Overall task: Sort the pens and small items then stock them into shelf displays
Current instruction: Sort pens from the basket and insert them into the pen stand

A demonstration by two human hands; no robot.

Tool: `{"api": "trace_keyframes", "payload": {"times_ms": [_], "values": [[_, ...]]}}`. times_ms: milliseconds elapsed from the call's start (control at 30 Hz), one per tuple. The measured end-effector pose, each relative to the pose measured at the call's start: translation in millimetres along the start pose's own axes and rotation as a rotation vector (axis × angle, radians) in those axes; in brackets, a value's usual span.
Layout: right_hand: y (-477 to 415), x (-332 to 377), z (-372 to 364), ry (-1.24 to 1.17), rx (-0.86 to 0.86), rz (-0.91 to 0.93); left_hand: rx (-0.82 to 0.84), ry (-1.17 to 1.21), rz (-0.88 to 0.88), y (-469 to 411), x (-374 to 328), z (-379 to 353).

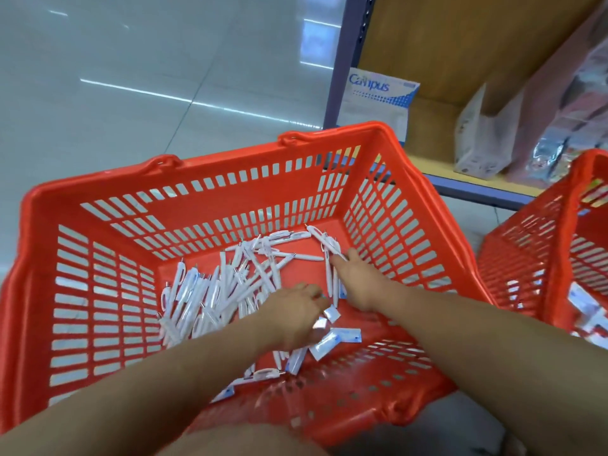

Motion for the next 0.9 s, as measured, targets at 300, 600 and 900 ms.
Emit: {"api": "trace_keyframes", "payload": {"times_ms": [300, 600, 900], "values": [[-13.2, -1.1, 11.8, -0.205, -0.105, 0.057, 0.033, -0.131, 0.090, 12.2, 15.8, -12.1], [-19.0, 12.2, 11.2, -0.048, -0.104, 0.123, -0.137, 0.250, 0.462, 15.5, 63.0, 7.5], [-31.1, -12.8, 2.5, -0.208, -0.072, -0.081, -0.054, 0.028, 0.391, -5.6, 24.3, -15.2]]}}
Point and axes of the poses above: each hand's wrist, its own y-axis away from the middle knuckle, its own z-axis out of the back of the hand, x = y × z, the point moved 8 cm from there along -y, towards the middle knuckle, and after that the axes turned 2 degrees about -z, right-handed, at the moved point
